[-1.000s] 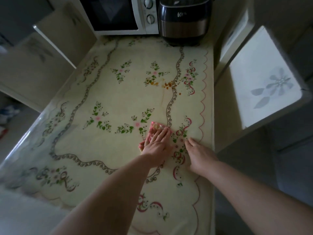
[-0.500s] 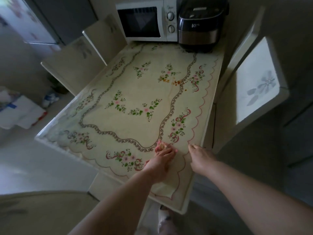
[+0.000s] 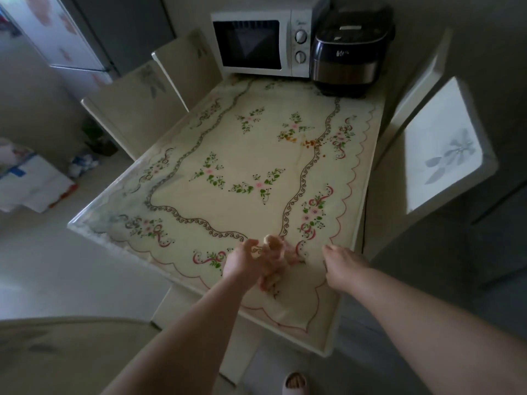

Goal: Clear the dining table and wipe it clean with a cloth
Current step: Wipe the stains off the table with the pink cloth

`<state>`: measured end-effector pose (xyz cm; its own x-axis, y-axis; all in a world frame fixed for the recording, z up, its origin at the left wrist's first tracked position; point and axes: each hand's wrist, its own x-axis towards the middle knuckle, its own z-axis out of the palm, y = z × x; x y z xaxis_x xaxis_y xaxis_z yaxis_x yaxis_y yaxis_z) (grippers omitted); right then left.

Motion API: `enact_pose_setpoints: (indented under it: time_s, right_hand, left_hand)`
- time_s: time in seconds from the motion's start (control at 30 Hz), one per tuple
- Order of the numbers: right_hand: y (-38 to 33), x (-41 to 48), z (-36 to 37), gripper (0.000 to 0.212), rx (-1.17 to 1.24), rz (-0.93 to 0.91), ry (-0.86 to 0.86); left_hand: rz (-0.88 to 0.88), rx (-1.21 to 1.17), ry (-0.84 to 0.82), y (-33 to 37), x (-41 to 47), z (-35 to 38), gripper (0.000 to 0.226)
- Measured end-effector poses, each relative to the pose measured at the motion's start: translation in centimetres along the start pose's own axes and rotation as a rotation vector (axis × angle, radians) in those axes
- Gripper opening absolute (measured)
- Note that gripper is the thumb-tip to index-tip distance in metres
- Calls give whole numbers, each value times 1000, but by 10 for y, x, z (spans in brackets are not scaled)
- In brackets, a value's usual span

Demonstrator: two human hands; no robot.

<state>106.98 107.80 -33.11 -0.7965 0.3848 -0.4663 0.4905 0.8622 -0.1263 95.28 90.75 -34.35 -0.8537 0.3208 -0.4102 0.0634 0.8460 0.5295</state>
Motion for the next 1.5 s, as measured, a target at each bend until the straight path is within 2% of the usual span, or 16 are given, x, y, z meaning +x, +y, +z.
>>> enact_pose_setpoints:
  time_s: [0.07, 0.13, 0.2, 0.33, 0.6, 0.83, 1.0, 1.17, 1.27, 1.5]
  right_hand:
    - [-3, 2, 0, 29, 5, 12, 5]
    - [-5, 6, -1, 31, 11, 13, 22]
    - [-8, 9, -4, 31, 10, 8, 22]
    - [-3, 22, -9, 29, -19, -14, 26]
    - [38, 58, -35, 26, -84, -93, -38]
    - [105, 115, -64, 31, -99, -219, -51]
    - [147, 146, -96, 38, -98, -259, -26]
    - [174, 176, -120, 36, -121, -246, -18]
    - [177, 198, -130, 35, -135, -228, -24]
    - [171, 252, -144, 47, -178, -224, -31]
  left_hand:
    - [235, 252, 24, -10, 4, -2, 55]
    - [545, 484, -118, -13, 4, 1, 60]
    - [649, 697, -224, -19, 3, 13, 64]
    - [519, 672, -227, -12, 15, 33, 64]
    - [320, 603, -185, 46, 49, 57, 64]
    - [3, 307, -99, 123, 85, 86, 70]
    - [-157, 231, -7, 152, 100, 102, 70]
    - [-207, 195, -51, 161, 111, 94, 68]
    - [-196, 185, -23, 166, 127, 90, 63]
    - [-181, 189, -4, 189, 186, 86, 64]
